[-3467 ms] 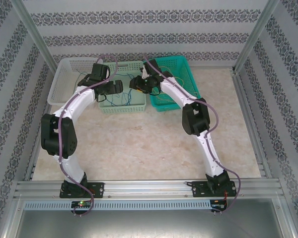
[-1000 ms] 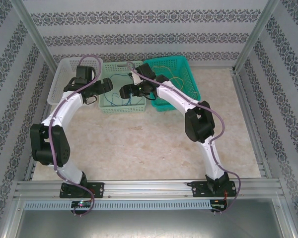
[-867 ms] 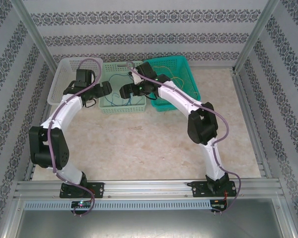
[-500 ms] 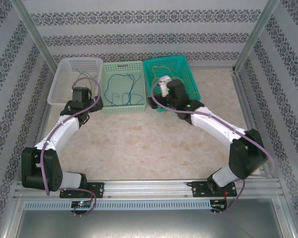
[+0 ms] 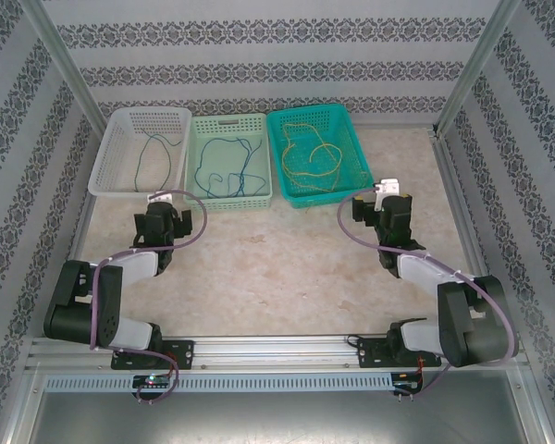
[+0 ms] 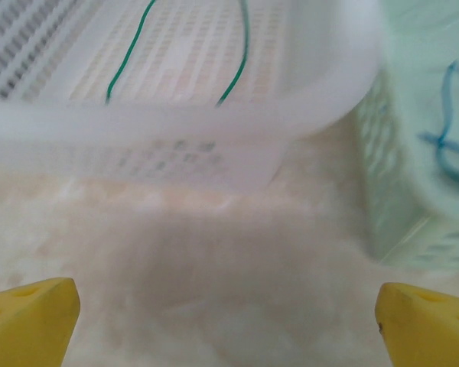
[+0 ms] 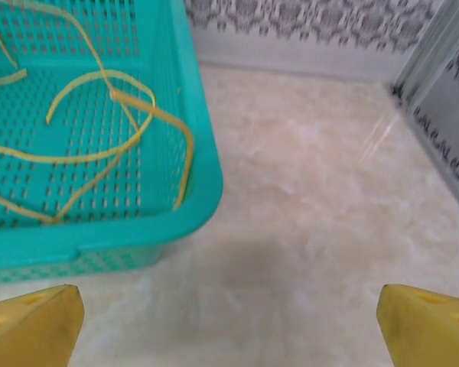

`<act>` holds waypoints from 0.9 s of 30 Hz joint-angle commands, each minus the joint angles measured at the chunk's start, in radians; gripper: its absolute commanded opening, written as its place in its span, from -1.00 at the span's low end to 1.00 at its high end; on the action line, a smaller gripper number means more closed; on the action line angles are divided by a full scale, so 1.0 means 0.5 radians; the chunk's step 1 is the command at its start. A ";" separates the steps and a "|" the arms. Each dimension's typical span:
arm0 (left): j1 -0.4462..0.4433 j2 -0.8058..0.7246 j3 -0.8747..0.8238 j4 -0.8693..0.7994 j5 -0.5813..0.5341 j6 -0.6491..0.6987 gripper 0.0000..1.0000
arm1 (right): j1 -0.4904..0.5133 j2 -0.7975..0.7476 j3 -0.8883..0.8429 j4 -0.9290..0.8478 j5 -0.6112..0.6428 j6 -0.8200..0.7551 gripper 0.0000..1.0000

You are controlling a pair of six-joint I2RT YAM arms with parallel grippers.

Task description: Untangle the cables

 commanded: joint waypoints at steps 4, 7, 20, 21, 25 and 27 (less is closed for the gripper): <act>0.021 0.166 -0.030 0.471 0.247 0.133 0.99 | -0.020 0.290 -0.126 0.597 0.004 -0.029 0.96; 0.086 0.207 -0.082 0.598 0.350 0.088 0.99 | -0.134 0.320 -0.108 0.555 -0.123 0.069 0.96; 0.134 0.277 -0.120 0.721 0.451 0.078 0.99 | -0.181 0.419 -0.115 0.650 -0.220 0.095 0.96; 0.134 0.271 -0.118 0.702 0.454 0.075 0.99 | -0.184 0.406 -0.110 0.617 -0.221 0.095 0.96; 0.134 0.274 -0.120 0.708 0.454 0.076 0.99 | -0.187 0.413 -0.103 0.618 -0.233 0.095 0.96; 0.134 0.273 -0.119 0.713 0.454 0.076 0.99 | -0.171 0.410 -0.116 0.636 -0.200 0.086 0.96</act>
